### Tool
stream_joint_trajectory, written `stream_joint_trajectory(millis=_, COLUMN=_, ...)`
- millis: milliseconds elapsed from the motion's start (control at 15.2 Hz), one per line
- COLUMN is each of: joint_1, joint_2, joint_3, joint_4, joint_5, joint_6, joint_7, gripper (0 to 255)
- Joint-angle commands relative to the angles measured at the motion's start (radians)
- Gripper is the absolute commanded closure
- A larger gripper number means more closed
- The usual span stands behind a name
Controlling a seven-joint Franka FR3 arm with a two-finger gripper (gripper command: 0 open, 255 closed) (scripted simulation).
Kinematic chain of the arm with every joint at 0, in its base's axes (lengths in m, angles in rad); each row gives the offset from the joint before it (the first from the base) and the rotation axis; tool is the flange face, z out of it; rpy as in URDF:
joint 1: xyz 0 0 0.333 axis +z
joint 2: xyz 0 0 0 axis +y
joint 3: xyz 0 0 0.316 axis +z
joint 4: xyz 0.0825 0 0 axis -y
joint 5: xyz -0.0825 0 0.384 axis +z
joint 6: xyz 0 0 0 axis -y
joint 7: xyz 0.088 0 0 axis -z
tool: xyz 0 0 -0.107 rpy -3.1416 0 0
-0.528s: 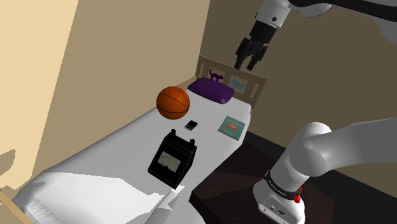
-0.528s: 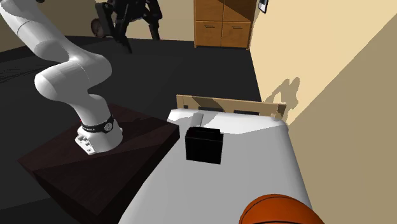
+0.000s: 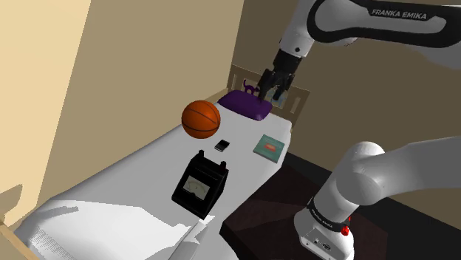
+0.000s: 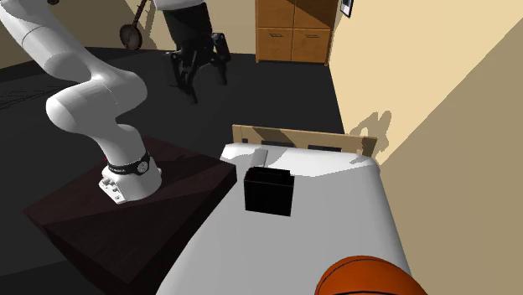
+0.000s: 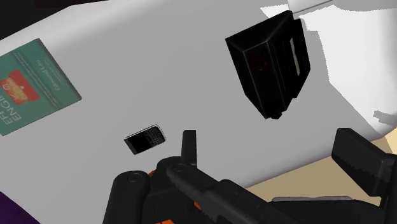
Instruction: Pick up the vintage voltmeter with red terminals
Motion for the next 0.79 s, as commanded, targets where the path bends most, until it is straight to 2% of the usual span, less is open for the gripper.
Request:
stream_joint_trajectory(millis=0, joint_1=0.007, joint_2=0.005, joint_3=0.02, joint_4=-0.054, joint_5=0.01, joint_6=0.057, joint_7=0.015, gripper=0)
stream_joint_trajectory(millis=396, joint_1=0.035, joint_2=0.076, joint_3=0.085, joint_4=-0.19, joint_5=0.043, joint_6=0.254, joint_7=0.06, gripper=0)
stream_joint_trajectory(millis=726, joint_1=0.059, joint_2=0.187, joint_3=0.142, joint_4=-0.269, joint_5=0.072, joint_6=0.435, joint_7=0.099, gripper=0)
